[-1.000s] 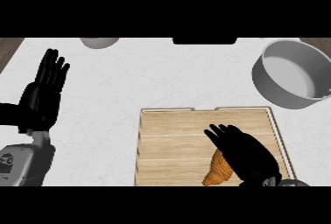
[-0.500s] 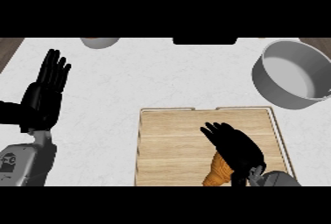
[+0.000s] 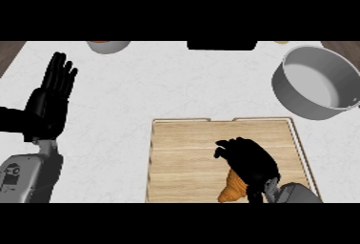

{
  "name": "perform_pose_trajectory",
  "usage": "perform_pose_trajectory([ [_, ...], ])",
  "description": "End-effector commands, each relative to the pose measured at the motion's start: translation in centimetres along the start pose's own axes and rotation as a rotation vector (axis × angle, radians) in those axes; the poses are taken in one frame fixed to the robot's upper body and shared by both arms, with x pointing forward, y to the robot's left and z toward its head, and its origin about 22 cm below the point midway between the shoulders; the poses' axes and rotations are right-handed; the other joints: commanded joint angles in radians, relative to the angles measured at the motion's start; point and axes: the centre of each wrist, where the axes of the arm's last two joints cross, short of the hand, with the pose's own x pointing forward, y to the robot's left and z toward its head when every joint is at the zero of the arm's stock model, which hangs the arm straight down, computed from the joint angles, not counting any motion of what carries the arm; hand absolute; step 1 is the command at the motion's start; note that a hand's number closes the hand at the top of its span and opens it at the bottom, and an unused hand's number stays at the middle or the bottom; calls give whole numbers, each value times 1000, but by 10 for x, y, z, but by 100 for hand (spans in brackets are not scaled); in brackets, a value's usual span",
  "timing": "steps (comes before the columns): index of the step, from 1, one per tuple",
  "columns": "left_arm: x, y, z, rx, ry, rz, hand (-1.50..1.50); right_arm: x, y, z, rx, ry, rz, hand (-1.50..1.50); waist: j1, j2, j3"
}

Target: Pick the croissant from the tray and place it in the pot

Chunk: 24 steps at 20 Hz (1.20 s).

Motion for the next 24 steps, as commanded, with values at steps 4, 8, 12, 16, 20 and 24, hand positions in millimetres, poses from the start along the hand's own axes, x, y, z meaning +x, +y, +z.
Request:
perform_pose_trajectory([
  [4,7,-8,2,-14,-5,16,0,25,35,-7,33,-90,22,150,3,12,15],
  [8,3,-8,-4,5,-8,1,0,34,22,-9,-74,-45,61,150,-1,13,14],
  [12,5,-9,1,-28,-24,9,0,58,-37,-51,-240,175,-107,150,33,19,15],
  [16,6,-17,-6,-66,-39,16,0,43,-73,-70,-437,404,-238,150,76,42,16],
  [20,13,-34,-11,-101,-44,41,0,49,-118,-83,-609,526,-307,150,97,37,15],
  [24,3,-23,-8,-79,-12,20,0,66,-152,-88,-806,737,-260,150,75,24,12],
])
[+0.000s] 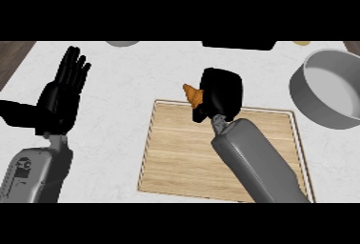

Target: Pick the croissant from the tray and place it in the pot

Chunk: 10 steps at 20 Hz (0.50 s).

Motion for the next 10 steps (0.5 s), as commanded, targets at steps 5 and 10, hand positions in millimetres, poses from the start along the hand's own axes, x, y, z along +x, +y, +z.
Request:
perform_pose_trajectory([
  [5,-16,10,8,43,26,-20,0,38,-37,-29,-412,252,-31,150,-44,-11,0],
  [10,-15,1,7,70,25,-16,0,28,-52,-36,-573,348,-6,150,-76,-18,1],
])
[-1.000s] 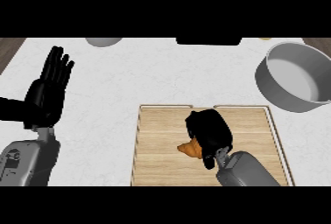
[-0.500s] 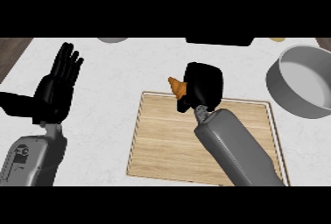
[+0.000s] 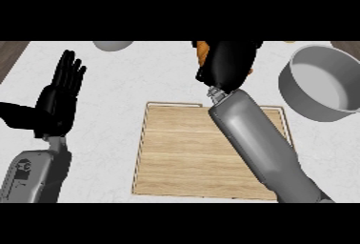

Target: Pick the croissant from the tray and place it in the pot

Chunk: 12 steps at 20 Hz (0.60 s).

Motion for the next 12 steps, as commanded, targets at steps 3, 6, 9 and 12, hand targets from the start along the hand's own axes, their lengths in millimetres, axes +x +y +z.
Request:
perform_pose_trajectory([
  [3,-12,5,14,41,3,-12,0,-24,-23,-27,-188,203,-74,150,-33,-8,1],
  [6,-6,21,11,32,36,6,0,-56,-29,-51,-169,255,-1,150,-32,-8,1],
  [9,4,21,9,49,18,-24,0,-91,-32,-53,-108,299,35,150,-39,-11,2],
  [12,7,30,10,42,12,-9,0,-131,-36,-53,-107,302,63,150,-38,-9,1],
])
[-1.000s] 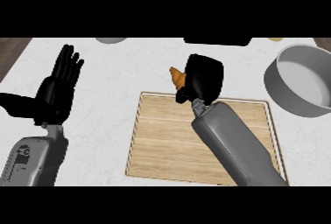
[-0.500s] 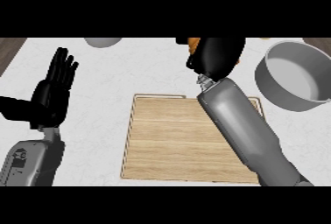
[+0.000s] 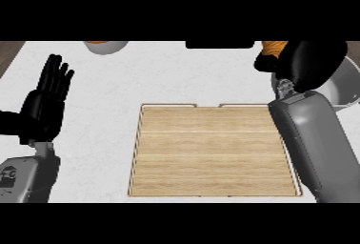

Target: Pick the croissant from the tray and place it in the pot

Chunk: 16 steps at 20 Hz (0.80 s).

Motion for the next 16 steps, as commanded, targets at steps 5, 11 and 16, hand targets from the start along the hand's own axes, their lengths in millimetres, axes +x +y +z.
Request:
perform_pose_trajectory([
  [5,-5,3,8,-3,-7,6,0,-108,-15,-44,-11,131,12,150,-1,2,0],
  [11,10,1,-6,-23,7,4,0,-180,15,-53,15,138,1,150,8,6,1],
  [16,-1,-17,-3,-17,5,-4,0,-226,18,-73,33,134,12,150,10,7,0],
])
